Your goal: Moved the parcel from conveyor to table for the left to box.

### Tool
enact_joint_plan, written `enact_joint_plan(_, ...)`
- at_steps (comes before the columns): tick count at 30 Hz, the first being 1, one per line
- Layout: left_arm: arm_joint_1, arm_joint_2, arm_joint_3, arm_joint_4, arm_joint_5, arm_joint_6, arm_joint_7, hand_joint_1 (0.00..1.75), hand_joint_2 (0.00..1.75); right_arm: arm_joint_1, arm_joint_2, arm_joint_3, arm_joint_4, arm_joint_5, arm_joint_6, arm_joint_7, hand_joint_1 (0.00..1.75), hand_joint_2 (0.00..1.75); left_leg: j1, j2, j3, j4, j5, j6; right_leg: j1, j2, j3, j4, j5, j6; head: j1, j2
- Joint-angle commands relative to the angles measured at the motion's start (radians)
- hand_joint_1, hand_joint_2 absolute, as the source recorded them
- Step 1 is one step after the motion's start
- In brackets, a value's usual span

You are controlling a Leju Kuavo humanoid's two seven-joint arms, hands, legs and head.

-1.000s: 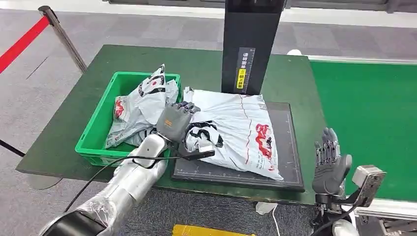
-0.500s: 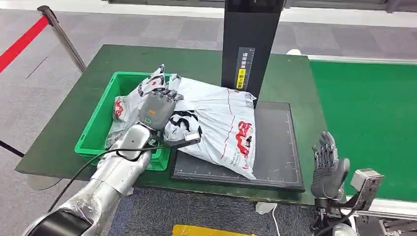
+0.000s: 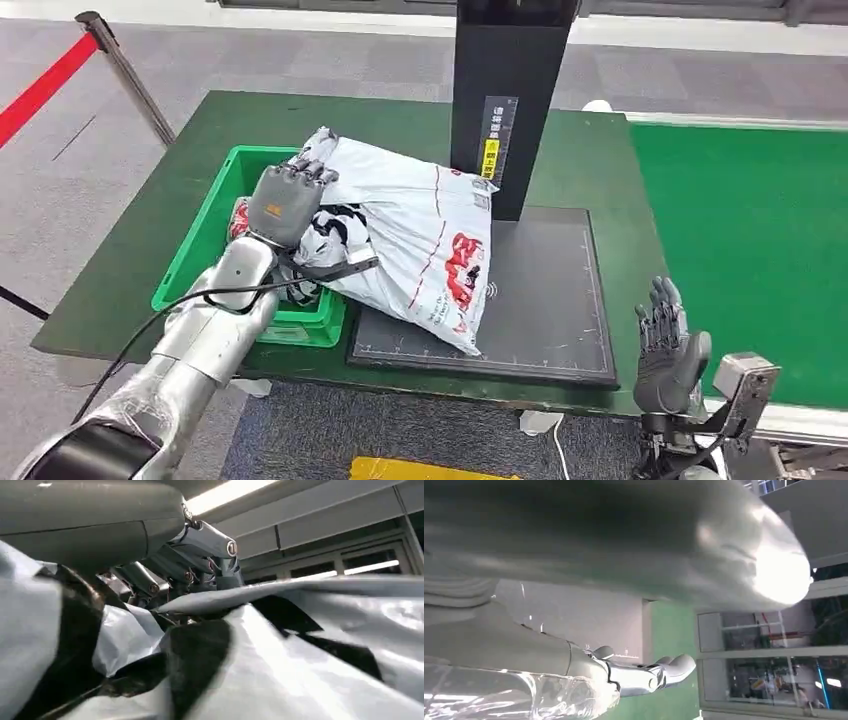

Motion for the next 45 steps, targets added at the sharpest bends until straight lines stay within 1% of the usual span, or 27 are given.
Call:
enact_joint_plan(1,-0.102,0.046,0.067,0.108,-0.008,-0.003,0.01,1.75,1.75,0.005,-0.007,-0.05,0.001,-0.004,0.002,0.012,0.0,0.0,0.001,0.001,0.0,0.0,0.0,0.0,0.001,0.0,0.0,0.0,0.0,-0.001,0.0,0.0)
enact_joint_plan(4,-0.116,0.088,0.148,0.163,-0.008,0.034,0.009,1.75,1.75,0.025,0.001,-0.057,-0.009,-0.008,-0.006,0.022,0.0,0.0,0.001,0.001,0.0,0.0,0.0,0.0,0.002,0.0,0.0,0.0,0.0,-0.001,0.0,0.0)
enact_joint_plan(5,-0.122,0.124,0.096,0.187,-0.008,0.051,0.049,1.75,1.75,0.032,-0.001,-0.056,-0.003,-0.011,-0.007,0.023,0.0,0.0,0.001,0.002,0.0,0.0,0.0,-0.001,0.002,0.001,0.0,0.0,0.0,-0.001,0.0,0.0)
enact_joint_plan(6,-0.124,0.112,0.133,0.229,0.004,0.061,0.031,1.75,1.75,0.034,-0.002,-0.054,0.009,-0.016,-0.008,0.022,0.0,0.0,0.001,0.002,0.0,0.0,0.0,-0.001,0.002,0.001,0.0,0.0,0.0,-0.001,0.0,0.0)
enact_joint_plan(7,-0.132,0.145,0.068,0.253,-0.008,0.094,0.093,1.75,1.75,0.035,-0.003,-0.05,0.017,-0.02,-0.006,0.02,0.0,0.0,0.002,0.004,0.001,-0.001,0.0,-0.001,0.002,0.003,0.0,-0.001,0.0,-0.002,0.0,0.0)
enact_joint_plan(8,-0.146,0.197,-0.068,0.266,-0.008,0.092,0.207,1.75,1.75,0.034,-0.005,-0.045,0.025,-0.023,-0.006,0.016,0.0,0.0,0.003,0.004,0.003,-0.002,0.0,-0.001,0.003,0.003,0.002,-0.002,0.001,-0.002,0.0,0.0)
enact_joint_plan(9,-0.145,0.19,-0.073,0.299,-0.008,0.104,0.234,1.75,1.75,0.035,-0.007,-0.037,0.031,-0.024,-0.006,0.014,0.0,0.0,0.002,0.006,0.003,-0.003,0.0,-0.002,0.003,0.005,0.002,-0.002,0.001,-0.003,0.0,0.0)
enact_joint_plan(10,-0.155,0.209,-0.134,0.316,-0.008,0.105,0.276,1.75,1.75,0.036,-0.007,-0.033,0.034,-0.026,-0.008,0.012,0.0,0.0,0.002,0.006,0.002,-0.001,0.0,-0.002,0.003,0.005,0.0,-0.001,0.002,-0.004,0.0,0.0)
enact_joint_plan(11,-0.152,0.21,-0.136,0.318,-0.008,0.107,0.279,1.75,1.75,0.036,-0.007,-0.033,0.034,-0.026,-0.008,0.012,0.0,0.0,0.002,0.005,0.001,-0.001,0.0,-0.002,0.003,0.004,-0.001,0.0,0.001,-0.004,0.0,0.0)
enact_joint_plan(12,-0.154,0.193,-0.101,0.354,-0.008,0.104,0.275,1.75,1.75,0.034,-0.006,-0.032,0.041,-0.03,-0.013,0.013,0.0,0.0,0.003,0.004,0.002,-0.001,0.0,-0.002,0.003,0.003,0.0,-0.002,0.001,-0.004,0.0,0.0)
enact_joint_plan(13,-0.168,0.213,-0.145,0.381,-0.008,0.101,0.299,1.75,1.75,0.036,-0.007,-0.031,0.045,-0.035,-0.012,0.015,0.0,0.0,0.003,0.005,0.002,-0.001,0.0,-0.002,0.004,0.004,0.0,-0.001,0.002,-0.004,0.0,0.0)
enact_joint_plan(14,-0.17,0.211,-0.134,0.41,-0.008,0.11,0.311,1.75,1.75,0.039,-0.009,-0.028,0.049,-0.036,-0.009,0.015,0.0,0.0,0.002,0.005,0.002,-0.002,0.0,-0.002,0.004,0.003,0.0,-0.002,0.002,-0.004,0.0,0.0)
enact_joint_plan(15,-0.166,0.211,-0.07,0.433,-0.008,0.141,0.273,1.75,1.75,0.047,-0.013,-0.027,0.054,-0.039,-0.009,0.014,0.0,0.0,0.002,0.005,0.002,-0.002,0.001,-0.003,0.004,0.003,0.0,-0.002,0.002,-0.004,0.0,0.0)
enact_joint_plan(16,-0.171,0.22,-0.077,0.449,-0.008,0.133,0.292,1.75,1.75,0.051,-0.017,-0.027,0.059,-0.041,-0.009,0.014,0.0,0.0,0.002,0.005,0.002,-0.002,0.0,-0.003,0.004,0.004,0.0,-0.001,0.001,-0.004,0.0,0.0)
enact_joint_plan(17,-0.178,0.214,-0.027,0.476,-0.008,0.142,0.261,1.75,1.75,0.054,-0.024,-0.023,0.067,-0.052,-0.011,0.011,0.0,0.0,0.002,0.005,0.003,-0.003,0.001,-0.003,0.004,0.003,0.002,-0.003,0.001,-0.004,0.0,0.0)
enact_joint_plan(20,-0.198,0.224,-0.018,0.507,-0.008,0.14,0.253,1.75,1.75,0.06,-0.036,-0.021,0.078,-0.062,-0.013,0.006,0.0,0.0,0.003,0.006,0.001,-0.001,0.0,-0.003,0.005,0.005,-0.001,-0.001,0.002,-0.005,0.0,0.0)
enact_joint_plan(26,-0.2,0.22,-0.019,0.508,-0.008,0.139,0.253,1.75,1.75,0.058,-0.037,-0.02,0.077,-0.062,-0.013,0.006,0.0,0.0,0.003,0.005,-0.001,0.0,0.0,-0.003,0.005,0.003,-0.002,0.0,0.002,-0.005,0.0,0.0)
enact_joint_plan(28,-0.213,0.212,0.006,0.529,-0.008,0.118,0.257,1.75,1.75,0.06,-0.036,-0.016,0.074,-0.07,-0.016,0.007,0.0,0.0,0.003,0.005,-0.001,-0.001,0.0,-0.003,0.005,0.003,-0.002,-0.001,0.002,-0.005,0.0,0.0)
enact_joint_plan(32,-0.238,0.184,0.083,0.6,-0.006,0.086,0.199,1.75,1.75,0.065,-0.043,0.007,0.07,-0.082,-0.027,0.014,0.0,0.0,0.003,0.004,-0.001,0.0,0.0,-0.003,0.005,0.003,-0.002,0.0,0.002,-0.005,0.0,0.0)
enact_joint_plan(34,-0.225,0.166,0.097,0.613,-0.002,0.09,0.177,1.75,1.75,0.067,-0.043,0.012,0.066,-0.084,-0.031,0.015,0.0,0.0,0.003,0.004,0.0,-0.001,0.001,-0.003,0.005,0.002,-0.001,-0.001,0.002,-0.005,0.0,0.0)
enact_joint_plan(35,-0.208,0.144,0.113,0.621,0.0,0.097,0.172,1.75,1.75,0.066,-0.043,0.017,0.064,-0.085,-0.034,0.017,0.0,0.0,0.003,0.003,0.001,-0.002,0.001,-0.003,0.005,0.001,0.0,-0.002,0.002,-0.005,0.0,0.0)
enact_joint_plan(36,-0.208,0.144,0.113,0.621,0.0,0.097,0.172,1.75,1.75,0.066,-0.043,0.017,0.064,-0.085,-0.034,0.017,0.0,0.0,0.002,0.003,0.001,-0.002,0.001,-0.004,0.004,0.002,0.0,-0.001,0.002,-0.005,0.0,0.0)
enact_joint_plan(37,-0.184,0.127,0.11,0.627,-0.008,0.097,0.195,1.75,1.75,0.071,-0.043,0.022,0.058,-0.087,-0.035,0.02,0.0,0.0,0.002,0.003,0.002,-0.002,0.001,-0.003,0.005,0.001,0.001,-0.002,0.002,-0.005,0.0,0.0)
enact_joint_plan(41,-0.149,0.094,0.117,0.628,-0.007,0.091,0.198,1.75,1.75,0.07,-0.058,0.027,0.057,-0.088,-0.038,0.027,0.0,0.0,0.002,0.003,0.002,-0.003,0.001,-0.003,0.004,0.001,0.001,-0.003,0.002,-0.004,0.0,0.0)
enact_joint_plan(43,-0.147,0.092,0.109,0.626,-0.008,0.07,0.213,1.75,1.75,0.055,-0.065,0.028,0.069,-0.092,-0.038,0.031,0.0,0.0,0.001,0.003,0.002,-0.003,0.001,-0.003,0.004,0.002,0.001,-0.002,0.002,-0.004,0.0,0.0)
enact_joint_plan(44,-0.144,0.094,0.115,0.626,-0.006,0.07,0.208,1.75,1.75,0.048,-0.066,0.028,0.071,-0.093,-0.038,0.033,0.0,0.0,0.002,0.002,0.002,-0.003,0.001,-0.003,0.004,0.0,0.002,-0.003,0.002,-0.004,0.0,0.0)
enact_joint_plan(45,-0.142,0.094,0.124,0.626,0.0,0.068,0.199,1.75,1.75,0.046,-0.066,0.029,0.074,-0.093,-0.037,0.034,0.0,0.0,0.002,0.003,0.001,-0.002,0.001,-0.003,0.004,0.001,0.0,-0.002,0.002,-0.004,0.0,0.0)
